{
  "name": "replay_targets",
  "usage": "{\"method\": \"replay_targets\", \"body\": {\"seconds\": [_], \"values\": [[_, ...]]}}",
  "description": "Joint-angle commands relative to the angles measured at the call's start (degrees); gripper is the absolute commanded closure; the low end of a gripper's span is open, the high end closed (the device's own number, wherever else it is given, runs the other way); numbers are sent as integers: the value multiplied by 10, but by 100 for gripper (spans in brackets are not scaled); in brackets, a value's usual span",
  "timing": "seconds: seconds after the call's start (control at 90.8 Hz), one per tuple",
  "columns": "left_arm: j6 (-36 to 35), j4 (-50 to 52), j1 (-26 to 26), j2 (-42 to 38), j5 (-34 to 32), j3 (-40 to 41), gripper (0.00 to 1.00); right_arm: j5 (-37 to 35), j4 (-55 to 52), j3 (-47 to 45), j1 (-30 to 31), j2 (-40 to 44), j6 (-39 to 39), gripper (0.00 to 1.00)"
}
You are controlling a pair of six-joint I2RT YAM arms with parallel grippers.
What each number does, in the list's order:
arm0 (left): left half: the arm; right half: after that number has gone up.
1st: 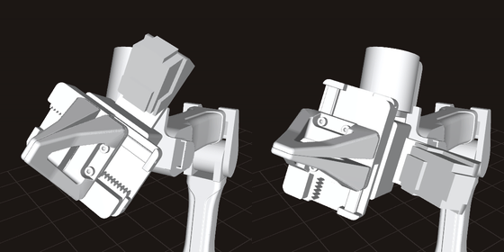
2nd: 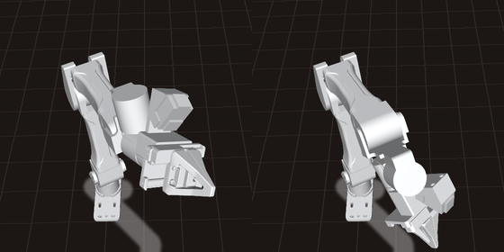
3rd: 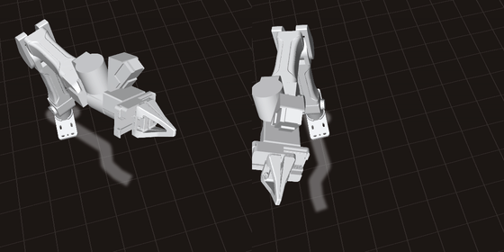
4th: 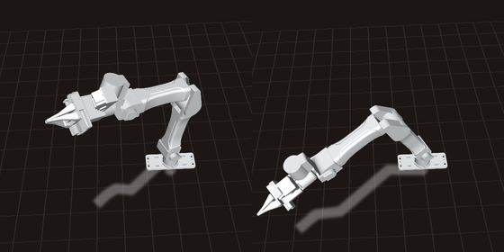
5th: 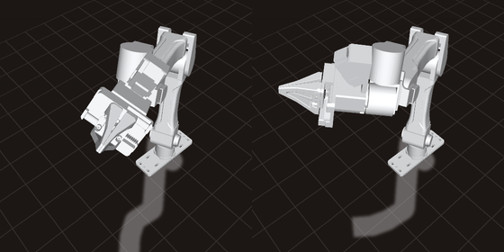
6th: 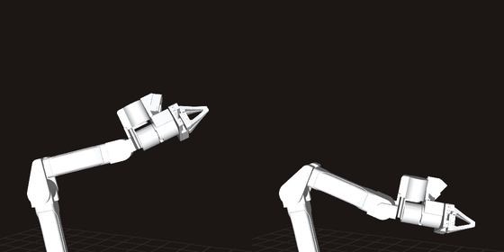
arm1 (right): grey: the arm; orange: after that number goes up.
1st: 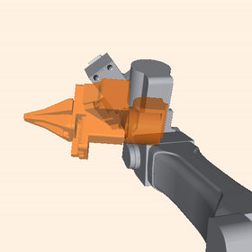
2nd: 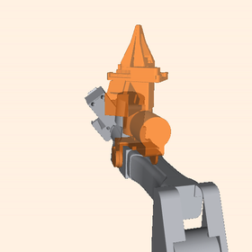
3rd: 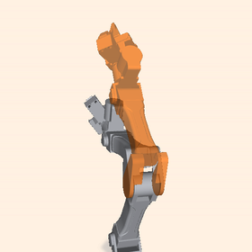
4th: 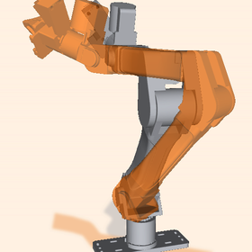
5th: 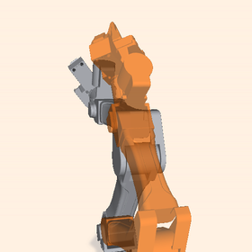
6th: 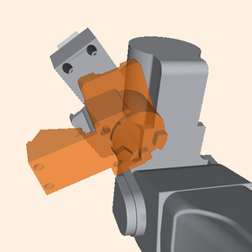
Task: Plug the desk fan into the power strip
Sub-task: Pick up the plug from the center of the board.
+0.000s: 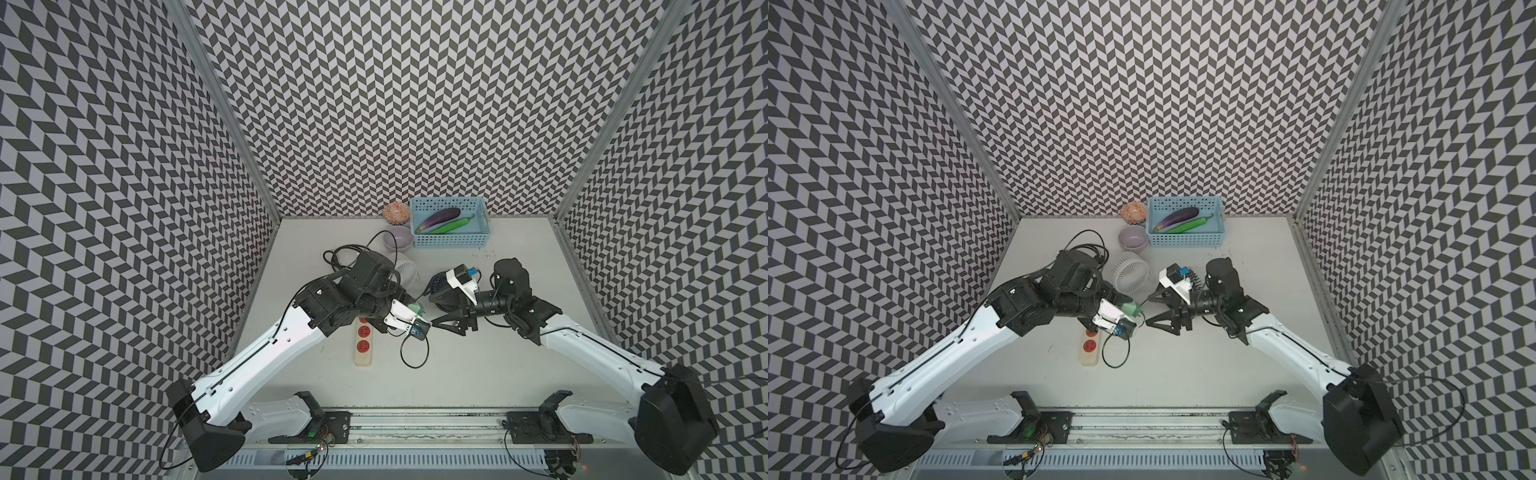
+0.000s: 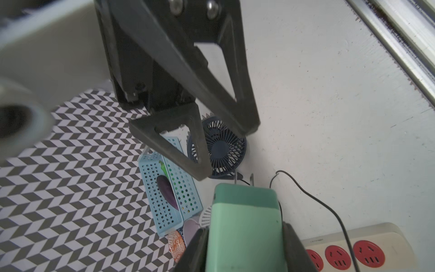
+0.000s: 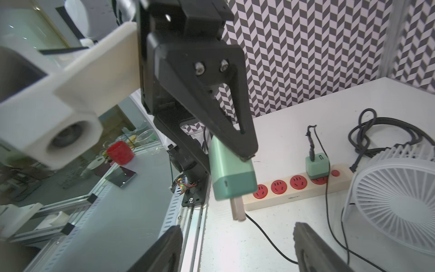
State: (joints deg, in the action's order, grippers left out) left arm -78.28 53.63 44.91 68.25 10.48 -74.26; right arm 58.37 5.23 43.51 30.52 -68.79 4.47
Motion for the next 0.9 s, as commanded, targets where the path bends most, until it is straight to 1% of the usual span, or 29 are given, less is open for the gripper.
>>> {"method": "replay_targets", "body": {"seconds": [0.0,0.132,0.297,0.419,0.54,0.65,0.771,0.892], "values": [[25,30,-18,-9,-23,16,100,-85,20,-20,-7,37,17,17],[57,70,-42,14,-43,15,100,-168,20,-43,-13,68,30,10],[88,116,-75,61,-58,11,100,-245,32,-68,-16,104,37,2],[99,126,-98,75,-69,14,100,-292,34,-78,-16,121,51,1],[107,117,-112,81,-91,36,100,-313,44,-90,-17,137,54,0],[120,118,-126,97,-114,45,100,-318,48,-92,-17,139,57,0],[137,114,-141,121,-126,49,100,-317,50,-92,-17,138,56,0],[163,138,-147,149,-132,38,100,-319,44,-86,-17,135,59,0]]}}
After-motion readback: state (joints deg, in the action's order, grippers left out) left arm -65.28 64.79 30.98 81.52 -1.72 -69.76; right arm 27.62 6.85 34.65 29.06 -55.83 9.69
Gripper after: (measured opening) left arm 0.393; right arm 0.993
